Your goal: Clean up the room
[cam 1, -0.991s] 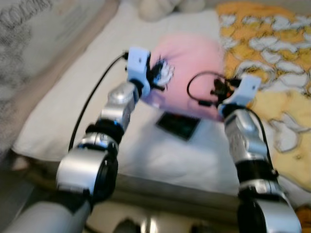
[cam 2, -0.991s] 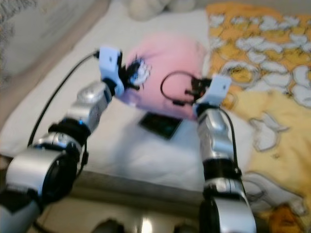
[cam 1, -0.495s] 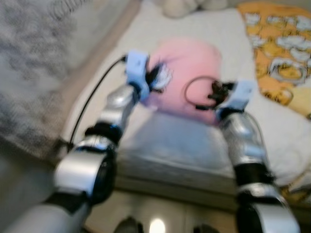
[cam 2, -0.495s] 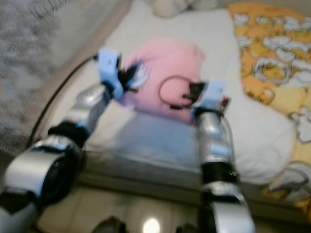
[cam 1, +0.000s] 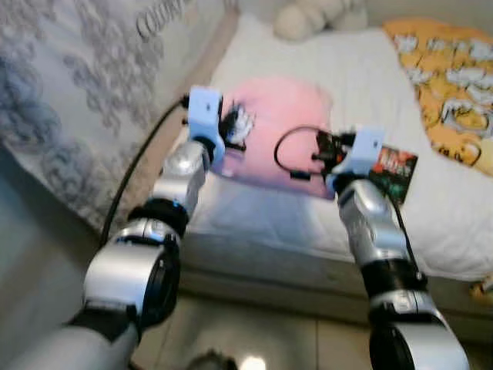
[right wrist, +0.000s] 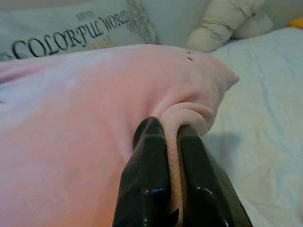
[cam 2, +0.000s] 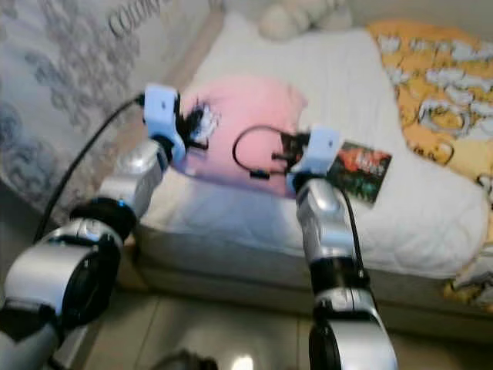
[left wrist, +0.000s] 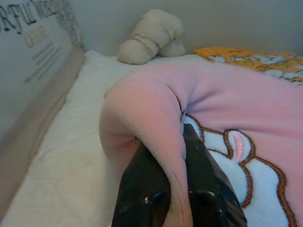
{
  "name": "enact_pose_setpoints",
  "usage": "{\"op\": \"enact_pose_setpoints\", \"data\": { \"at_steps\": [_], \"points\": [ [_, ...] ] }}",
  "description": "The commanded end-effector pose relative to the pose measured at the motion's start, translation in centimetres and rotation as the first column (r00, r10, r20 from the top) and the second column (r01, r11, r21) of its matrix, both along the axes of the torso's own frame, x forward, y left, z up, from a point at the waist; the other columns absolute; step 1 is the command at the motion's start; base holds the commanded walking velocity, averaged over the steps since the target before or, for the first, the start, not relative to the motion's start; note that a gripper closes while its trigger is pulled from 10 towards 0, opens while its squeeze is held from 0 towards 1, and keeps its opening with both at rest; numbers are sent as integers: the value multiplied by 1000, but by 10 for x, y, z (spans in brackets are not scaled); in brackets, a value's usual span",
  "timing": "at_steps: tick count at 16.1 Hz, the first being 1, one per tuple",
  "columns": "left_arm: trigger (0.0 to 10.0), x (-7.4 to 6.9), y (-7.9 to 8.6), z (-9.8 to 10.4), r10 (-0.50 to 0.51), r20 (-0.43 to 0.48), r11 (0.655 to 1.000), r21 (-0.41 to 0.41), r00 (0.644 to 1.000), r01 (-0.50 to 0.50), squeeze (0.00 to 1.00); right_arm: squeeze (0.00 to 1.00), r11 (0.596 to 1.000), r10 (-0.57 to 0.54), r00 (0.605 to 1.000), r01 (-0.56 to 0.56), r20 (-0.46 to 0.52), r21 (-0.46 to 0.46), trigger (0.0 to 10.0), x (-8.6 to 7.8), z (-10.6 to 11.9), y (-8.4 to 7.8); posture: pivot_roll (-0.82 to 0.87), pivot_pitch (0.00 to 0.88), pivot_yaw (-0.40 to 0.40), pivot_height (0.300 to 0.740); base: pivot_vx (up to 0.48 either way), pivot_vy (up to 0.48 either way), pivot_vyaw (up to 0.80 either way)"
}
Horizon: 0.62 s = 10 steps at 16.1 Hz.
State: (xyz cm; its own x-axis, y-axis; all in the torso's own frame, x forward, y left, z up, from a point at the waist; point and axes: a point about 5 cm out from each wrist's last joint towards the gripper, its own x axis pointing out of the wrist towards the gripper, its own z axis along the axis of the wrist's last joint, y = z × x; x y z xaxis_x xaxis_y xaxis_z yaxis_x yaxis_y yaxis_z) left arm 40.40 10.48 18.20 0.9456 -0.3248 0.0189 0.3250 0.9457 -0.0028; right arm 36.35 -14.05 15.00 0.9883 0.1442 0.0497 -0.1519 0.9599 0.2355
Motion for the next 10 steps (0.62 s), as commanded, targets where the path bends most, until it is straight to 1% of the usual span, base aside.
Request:
{"op": "enact_pose_setpoints", "data": {
  "at_steps": [1, 4, 10],
  "points": [
    [10000, 2, 0, 13, 29, 55, 1000, -12, 998, -28, 0, 0, 999, -35, 999, 35, 9, -12, 10000, 0, 1, -11, 35, 0, 29, 740, 480, 0, 0],
    [10000, 3, 1, 13, 35, 51, 999, -6, 998, -35, 0, 0, 999, -31, 1000, 31, 2, -38, 10000, 0, -1, -10, 39, 0, 29, 740, 480, 0, 600],
    [10000, 4, 6, 15, 80, 56, 997, -15, 995, -79, 0, 0, 998, -13, 1000, 12, -17, -60, 10000, 2, -4, -7, 46, 0, 22, 740, 480, 0, 569]
  ]
}}
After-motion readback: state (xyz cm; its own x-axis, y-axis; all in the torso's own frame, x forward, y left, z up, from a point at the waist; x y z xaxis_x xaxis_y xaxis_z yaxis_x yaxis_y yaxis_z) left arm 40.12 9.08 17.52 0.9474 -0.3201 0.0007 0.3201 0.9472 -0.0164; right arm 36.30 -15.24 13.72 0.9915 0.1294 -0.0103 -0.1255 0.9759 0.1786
